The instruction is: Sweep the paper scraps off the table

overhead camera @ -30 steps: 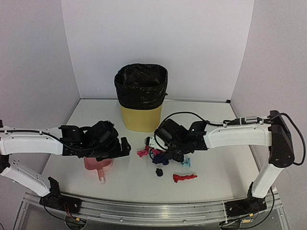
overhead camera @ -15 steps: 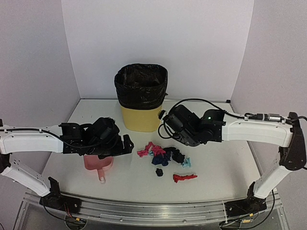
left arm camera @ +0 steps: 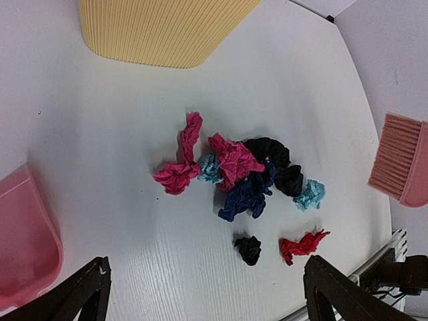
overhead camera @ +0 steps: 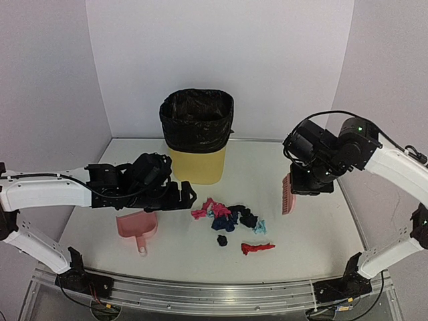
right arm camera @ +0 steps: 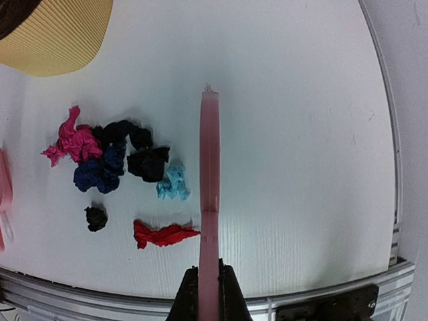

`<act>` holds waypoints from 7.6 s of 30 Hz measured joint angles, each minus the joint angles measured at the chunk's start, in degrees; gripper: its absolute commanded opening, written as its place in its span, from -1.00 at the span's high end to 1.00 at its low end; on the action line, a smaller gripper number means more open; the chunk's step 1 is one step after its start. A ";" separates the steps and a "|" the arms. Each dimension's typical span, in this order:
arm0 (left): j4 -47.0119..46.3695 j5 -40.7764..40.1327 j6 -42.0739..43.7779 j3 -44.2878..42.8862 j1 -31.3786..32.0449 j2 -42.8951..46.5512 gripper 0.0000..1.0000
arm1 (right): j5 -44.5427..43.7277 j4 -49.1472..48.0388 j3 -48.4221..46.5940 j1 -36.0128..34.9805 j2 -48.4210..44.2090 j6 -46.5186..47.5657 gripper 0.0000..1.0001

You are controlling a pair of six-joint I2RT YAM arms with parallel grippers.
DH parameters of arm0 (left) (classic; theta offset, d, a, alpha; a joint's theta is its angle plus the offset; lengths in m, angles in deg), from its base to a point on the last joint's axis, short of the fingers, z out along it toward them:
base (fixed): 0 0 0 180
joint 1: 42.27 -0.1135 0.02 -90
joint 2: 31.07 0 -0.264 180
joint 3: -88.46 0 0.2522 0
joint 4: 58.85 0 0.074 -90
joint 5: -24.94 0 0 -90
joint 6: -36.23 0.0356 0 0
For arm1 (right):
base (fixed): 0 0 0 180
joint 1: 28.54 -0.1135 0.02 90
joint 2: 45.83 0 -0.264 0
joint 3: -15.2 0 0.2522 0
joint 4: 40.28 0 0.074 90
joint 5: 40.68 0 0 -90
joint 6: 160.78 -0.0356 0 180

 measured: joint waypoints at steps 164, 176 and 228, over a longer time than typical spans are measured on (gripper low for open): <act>10.13 7.68 -29.41 20.99 -6.51 -1.46 0.53 | 9.03 -16.82 14.13 7.96 -3.93 28.51 1.00; 11.96 8.03 -28.68 19.83 -6.51 -1.62 1.00 | 8.94 -16.84 14.13 7.96 -3.93 28.51 1.00; 36.37 29.05 18.70 -7.25 -1.99 -18.05 1.00 | 6.96 -21.75 -0.28 11.34 17.54 65.67 1.00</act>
